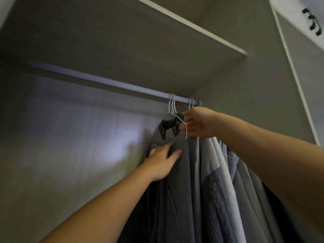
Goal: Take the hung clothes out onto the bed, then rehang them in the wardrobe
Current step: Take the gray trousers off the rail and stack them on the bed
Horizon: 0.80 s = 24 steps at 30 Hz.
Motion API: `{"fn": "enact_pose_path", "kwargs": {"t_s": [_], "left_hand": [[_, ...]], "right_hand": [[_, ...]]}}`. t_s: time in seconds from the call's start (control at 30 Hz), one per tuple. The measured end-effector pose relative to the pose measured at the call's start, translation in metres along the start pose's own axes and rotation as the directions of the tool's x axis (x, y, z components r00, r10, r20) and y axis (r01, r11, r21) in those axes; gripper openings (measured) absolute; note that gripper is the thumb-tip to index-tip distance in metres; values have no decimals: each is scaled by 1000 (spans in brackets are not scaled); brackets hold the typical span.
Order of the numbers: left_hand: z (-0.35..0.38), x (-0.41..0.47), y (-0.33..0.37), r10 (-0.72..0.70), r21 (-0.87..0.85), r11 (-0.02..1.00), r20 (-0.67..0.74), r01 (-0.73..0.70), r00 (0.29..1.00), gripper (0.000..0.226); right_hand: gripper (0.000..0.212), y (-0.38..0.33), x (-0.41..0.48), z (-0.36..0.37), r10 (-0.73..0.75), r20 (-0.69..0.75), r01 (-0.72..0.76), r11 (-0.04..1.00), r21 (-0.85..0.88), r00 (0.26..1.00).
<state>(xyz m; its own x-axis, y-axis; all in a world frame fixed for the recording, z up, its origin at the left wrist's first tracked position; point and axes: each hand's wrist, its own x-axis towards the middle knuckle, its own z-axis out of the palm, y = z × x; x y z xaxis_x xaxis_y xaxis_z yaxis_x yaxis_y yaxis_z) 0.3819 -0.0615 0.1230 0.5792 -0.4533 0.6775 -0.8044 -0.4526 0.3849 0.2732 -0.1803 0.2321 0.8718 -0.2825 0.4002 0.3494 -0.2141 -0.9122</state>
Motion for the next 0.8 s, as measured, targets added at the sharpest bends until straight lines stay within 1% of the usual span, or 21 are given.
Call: {"fn": "enact_pose_path", "kwargs": {"t_s": [0.07, 0.13, 0.2, 0.3, 0.33, 0.4, 0.47, 0.57, 0.67, 0.8], "left_hand": [[-3, -2, -6, -5, 1, 1000, 18, 5, 1000, 77], [-5, -3, -10, -7, 1, 1000, 31, 7, 999, 71], [-7, -5, -11, -14, -1, 1000, 48, 14, 999, 68], [-9, -8, -8, -6, 10, 1000, 49, 6, 999, 66], [-9, -9, -7, -3, 13, 1000, 49, 3, 999, 66], [-9, -10, -6, -10, 19, 1000, 56, 9, 998, 67], [-10, -11, -6, -22, 20, 1000, 72, 20, 997, 68], [-15, -11, -7, -13, -9, 1000, 59, 13, 998, 69], [-18, -10, -9, 47, -31, 998, -16, -47, 999, 68], [-19, -8, -10, 128, 50, 991, -119, -123, 985, 66]], "right_hand": [[24, -1, 12, 4, 54, 79, -64, 990, 127, 995], [21, -3, 23, 8, 80, 125, -105, 972, 209, 989], [14, -5, 33, 12, 92, 118, -119, 960, 252, 989], [10, -2, 42, 19, 54, 58, -69, 948, 312, 997], [11, 0, 43, 22, 36, 41, -48, 942, 332, 999], [21, 2, 43, 26, 0, 21, -8, 932, 363, 1000], [26, 2, 42, 28, -43, 13, 35, 926, 376, 999], [27, -6, 40, 29, -118, 2, 109, 919, 379, 993], [26, -15, 31, 29, -174, -9, 165, 917, 363, 985], [19, -17, 10, 16, -226, -42, 228, 923, 311, 973]]}}
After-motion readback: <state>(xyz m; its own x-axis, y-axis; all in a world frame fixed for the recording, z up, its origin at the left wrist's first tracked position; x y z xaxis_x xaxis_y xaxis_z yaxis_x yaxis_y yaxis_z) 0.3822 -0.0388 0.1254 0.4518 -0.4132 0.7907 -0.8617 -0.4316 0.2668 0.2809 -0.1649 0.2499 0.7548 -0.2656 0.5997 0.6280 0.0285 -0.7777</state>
